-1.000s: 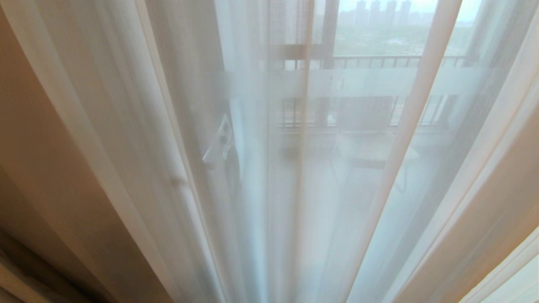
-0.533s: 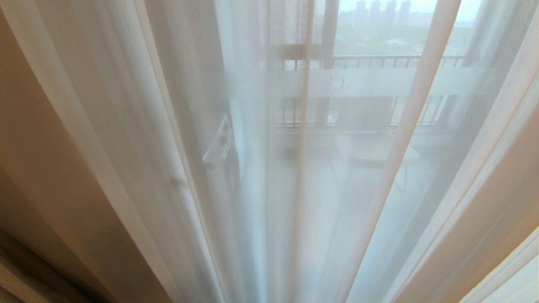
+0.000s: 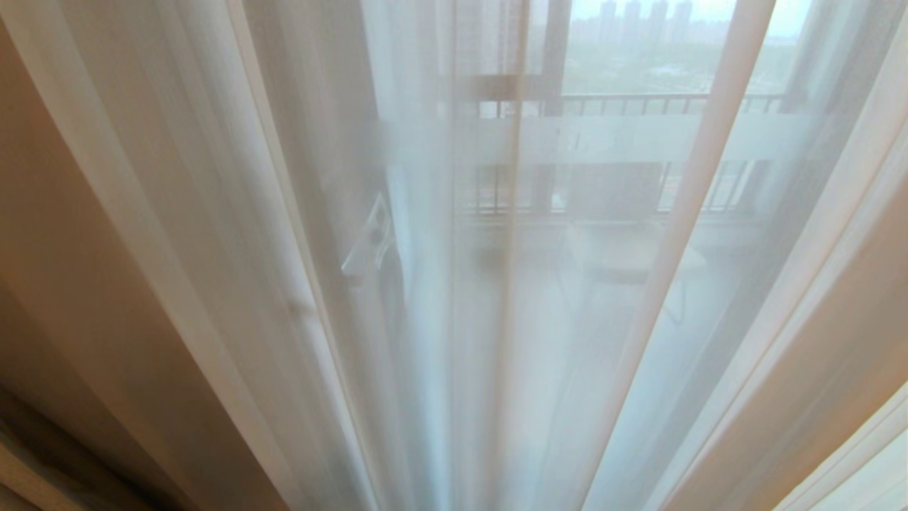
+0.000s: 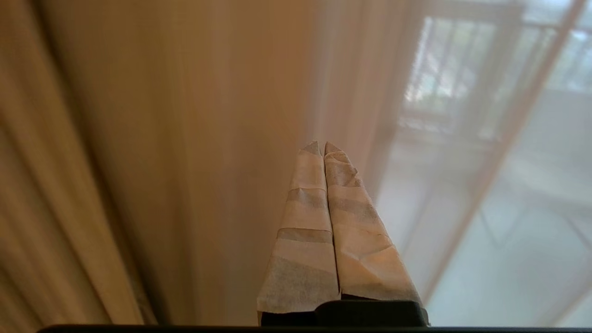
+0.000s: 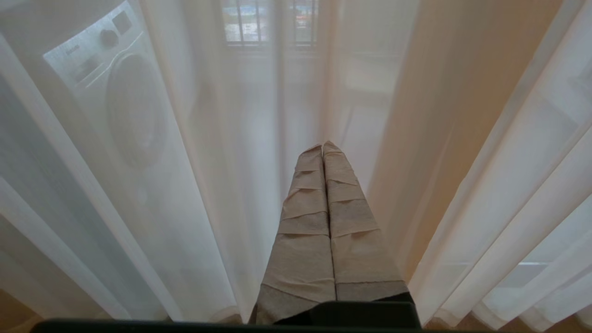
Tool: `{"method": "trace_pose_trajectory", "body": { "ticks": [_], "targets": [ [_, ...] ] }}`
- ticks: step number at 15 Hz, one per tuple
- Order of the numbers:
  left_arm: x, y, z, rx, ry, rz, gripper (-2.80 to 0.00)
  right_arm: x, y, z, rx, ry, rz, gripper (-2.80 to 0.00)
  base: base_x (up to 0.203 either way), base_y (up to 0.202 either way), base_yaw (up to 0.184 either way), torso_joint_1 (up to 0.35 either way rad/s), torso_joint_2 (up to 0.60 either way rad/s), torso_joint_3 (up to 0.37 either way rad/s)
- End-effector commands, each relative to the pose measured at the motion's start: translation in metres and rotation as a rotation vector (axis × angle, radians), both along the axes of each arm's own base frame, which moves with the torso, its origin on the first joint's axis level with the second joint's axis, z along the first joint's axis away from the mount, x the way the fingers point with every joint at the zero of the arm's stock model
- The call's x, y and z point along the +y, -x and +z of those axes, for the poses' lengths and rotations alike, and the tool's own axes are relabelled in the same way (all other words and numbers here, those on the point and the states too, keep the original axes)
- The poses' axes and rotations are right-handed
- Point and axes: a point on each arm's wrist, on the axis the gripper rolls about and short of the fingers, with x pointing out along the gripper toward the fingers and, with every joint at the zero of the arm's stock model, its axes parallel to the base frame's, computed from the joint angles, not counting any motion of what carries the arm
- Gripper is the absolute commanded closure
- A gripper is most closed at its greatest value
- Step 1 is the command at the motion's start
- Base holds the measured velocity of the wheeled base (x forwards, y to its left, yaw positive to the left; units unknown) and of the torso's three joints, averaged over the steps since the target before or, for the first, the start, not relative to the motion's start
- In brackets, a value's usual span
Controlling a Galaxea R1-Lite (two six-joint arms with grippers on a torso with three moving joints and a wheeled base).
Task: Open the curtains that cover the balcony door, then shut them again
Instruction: Close the outer curtains on both sides
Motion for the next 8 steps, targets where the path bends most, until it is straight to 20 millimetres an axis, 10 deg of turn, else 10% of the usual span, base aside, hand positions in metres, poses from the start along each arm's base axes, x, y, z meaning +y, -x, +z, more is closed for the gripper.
{"method": "trace_pose_trajectory", "body": {
  "ticks": [1,8],
  "targets": [
    [0.001,0.0,0.028,-0.013,0.011,0.053,0.0,0.0,0.0,0.0,0.003,0.001,0.001,0.0,0.0,0.0,0.0,0.0,0.0,0.0],
    [0.005,-0.041,0.125,0.015,0.031,0.203,0.0,0.0,0.0,0.0,0.001,0.001,0.001,0.0,0.0,0.0,0.0,0.0,0.0,0.0]
  ]
}}
